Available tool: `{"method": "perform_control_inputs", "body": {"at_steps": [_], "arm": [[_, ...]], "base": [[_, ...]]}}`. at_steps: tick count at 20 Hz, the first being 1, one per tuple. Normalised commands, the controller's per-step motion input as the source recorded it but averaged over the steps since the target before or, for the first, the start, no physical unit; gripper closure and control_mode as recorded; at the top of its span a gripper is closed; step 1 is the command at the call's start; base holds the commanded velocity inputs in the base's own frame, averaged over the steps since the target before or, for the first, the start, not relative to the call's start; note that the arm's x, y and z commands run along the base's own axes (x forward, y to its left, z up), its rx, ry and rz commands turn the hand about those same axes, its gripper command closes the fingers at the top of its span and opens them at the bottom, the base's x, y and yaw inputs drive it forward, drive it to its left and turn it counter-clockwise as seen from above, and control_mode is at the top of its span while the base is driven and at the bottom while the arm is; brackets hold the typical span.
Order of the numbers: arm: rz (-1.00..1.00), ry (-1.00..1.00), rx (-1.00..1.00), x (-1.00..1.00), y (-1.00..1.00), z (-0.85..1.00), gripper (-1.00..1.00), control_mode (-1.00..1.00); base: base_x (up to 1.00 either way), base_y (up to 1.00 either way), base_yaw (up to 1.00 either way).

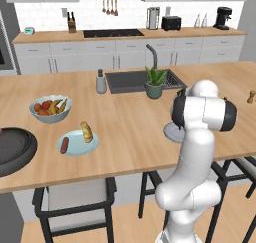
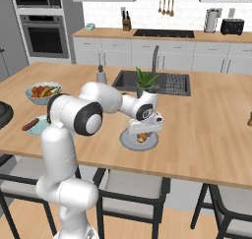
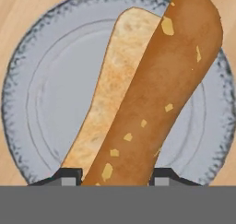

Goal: Place one bun and one sausage from the bowl on each plate.

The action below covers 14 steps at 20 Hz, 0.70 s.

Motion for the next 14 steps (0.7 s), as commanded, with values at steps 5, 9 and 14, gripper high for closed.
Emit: {"method": "perform_control_inputs", "body": {"at_steps": [5, 9, 14], "arm": [[0.0, 0.0, 0.0, 0.01, 0.0, 0.0, -1.0, -1.0], [0.0, 0.0, -0.01, 0.0, 0.0, 0.23, -1.0, -1.0], [0.0, -0.04, -0.03, -0.35, 0.15, 0.62, -1.0, -1.0]], "base": [[0.0, 0.0, 0.0], [0.0, 0.0, 0.0], [0.0, 0.0, 0.0]]}}
